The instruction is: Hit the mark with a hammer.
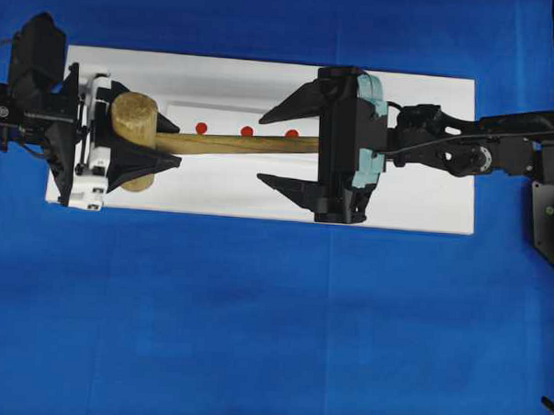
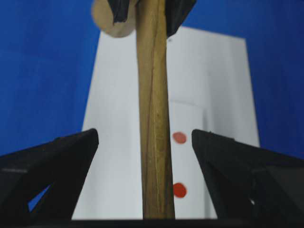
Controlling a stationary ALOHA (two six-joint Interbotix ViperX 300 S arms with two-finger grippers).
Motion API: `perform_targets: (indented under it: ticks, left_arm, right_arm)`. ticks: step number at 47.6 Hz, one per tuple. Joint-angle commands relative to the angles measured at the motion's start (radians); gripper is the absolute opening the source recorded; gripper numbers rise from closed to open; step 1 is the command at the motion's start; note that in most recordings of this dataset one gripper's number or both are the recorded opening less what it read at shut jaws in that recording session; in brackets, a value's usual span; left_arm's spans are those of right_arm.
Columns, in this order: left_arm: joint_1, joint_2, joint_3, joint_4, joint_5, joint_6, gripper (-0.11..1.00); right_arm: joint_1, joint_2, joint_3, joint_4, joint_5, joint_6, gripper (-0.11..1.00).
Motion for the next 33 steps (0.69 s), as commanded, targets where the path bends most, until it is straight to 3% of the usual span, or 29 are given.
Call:
perform_targets:
  ticks: [1, 13, 17, 21, 33]
  left_arm:
    - [-0.002, -0.021, -0.031, -0.002, 0.012, -0.126, 0.43]
    - [0.0, -0.021, -0.048, -0.002, 0.023, -0.557, 0.43]
    - [-0.002, -0.02, -0.052, 0.0, 0.023, -0.649, 0.43]
    - [-0.002, -0.018, -0.054, 0.003, 0.023, -0.698, 0.43]
    - [-0.008, -0.02, -0.067, 0.003, 0.015, -0.715, 0.43]
  right_arm:
    - [0.003, -0.015, -0.021, -0.002, -0.023, -0.014, 0.92]
    - [0.003, -0.011, -0.021, -0.003, -0.037, -0.057, 0.92]
    - [0.003, -0.008, -0.021, -0.002, -0.037, -0.058, 0.92]
    - [0.003, -0.002, -0.023, -0.002, -0.037, -0.06, 0.92]
    - [0.002, 0.035, -0.029, -0.003, -0.037, -0.064, 0.92]
